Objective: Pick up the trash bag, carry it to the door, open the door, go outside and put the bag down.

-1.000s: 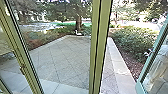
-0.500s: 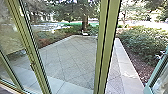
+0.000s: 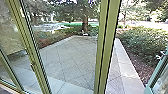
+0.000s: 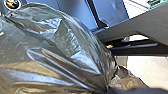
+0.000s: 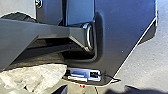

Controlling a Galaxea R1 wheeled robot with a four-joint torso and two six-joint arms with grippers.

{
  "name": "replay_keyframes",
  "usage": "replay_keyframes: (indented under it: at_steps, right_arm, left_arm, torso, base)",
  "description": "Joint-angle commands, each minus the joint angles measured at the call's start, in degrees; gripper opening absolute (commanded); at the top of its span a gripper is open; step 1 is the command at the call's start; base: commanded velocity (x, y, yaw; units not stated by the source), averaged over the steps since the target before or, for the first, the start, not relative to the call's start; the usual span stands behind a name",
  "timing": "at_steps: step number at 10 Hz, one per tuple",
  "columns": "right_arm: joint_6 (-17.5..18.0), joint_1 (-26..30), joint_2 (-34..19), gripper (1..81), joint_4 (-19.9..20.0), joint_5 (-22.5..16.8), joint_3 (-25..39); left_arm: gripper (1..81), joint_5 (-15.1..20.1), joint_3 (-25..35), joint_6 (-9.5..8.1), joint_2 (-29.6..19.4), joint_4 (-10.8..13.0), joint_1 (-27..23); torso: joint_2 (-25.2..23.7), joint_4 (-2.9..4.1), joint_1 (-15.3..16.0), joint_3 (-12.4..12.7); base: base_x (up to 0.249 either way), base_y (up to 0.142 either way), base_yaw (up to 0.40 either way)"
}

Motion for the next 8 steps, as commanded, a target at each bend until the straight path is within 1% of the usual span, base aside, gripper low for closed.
replay_keyframes:
  at_steps: [1,2,3,5,6,7,8]
  right_arm:
    - [0.0,1.9,1.9,81.1,0.0,-1.2,-2.4]
    - [0.0,2.0,2.7,81.1,0.1,-1.2,-3.7]
    - [-0.1,1.9,3.8,81.1,0.1,-1.2,-5.3]
    - [-0.3,1.6,6.2,81.1,-0.6,-1.1,-8.2]
    - [-0.3,1.1,8.1,81.1,-0.8,-0.9,-11.3]
    - [-0.3,0.6,9.6,81.1,-1.6,0.1,-13.8]
    - [-0.3,0.0,11.3,81.1,-1.6,1.8,-15.9]
  left_arm:
    - [1.0,3.6,-0.6,0.07,0.0,-0.3,-2.3]
    - [1.0,3.7,-0.7,0.07,0.1,-0.3,-2.4]
    - [1.0,3.6,-0.8,0.07,0.0,-0.3,-2.6]
    - [1.0,3.5,-1.7,-0.02,0.2,-0.3,-3.0]
    - [1.0,2.9,-2.6,-0.02,0.6,-0.3,-3.1]
    - [1.0,2.6,-3.2,-0.02,1.1,-0.3,-3.1]
    - [1.0,2.6,-4.0,0.07,1.7,-0.2,-3.1]
  torso:
    - [0.0,0.0,0.0,4.0]
    - [0.0,0.0,0.0,1.0]
    - [0.0,0.0,0.0,2.8]
    - [-0.1,0.0,-0.1,4.0]
    - [-0.1,0.0,-0.1,4.0]
    - [-0.1,0.0,-0.1,3.8]
    - [-0.1,0.0,-0.1,3.8]
  base:
    - [0.0,0.0,0.0]
    - [0.0,0.0,0.0]
    - [0.0,0.0,0.0]
    - [0.0,0.0,0.0]
    - [0.0,0.0,0.0]
    - [0.0,0.0,0.0]
    - [0.0,0.0,0.0]
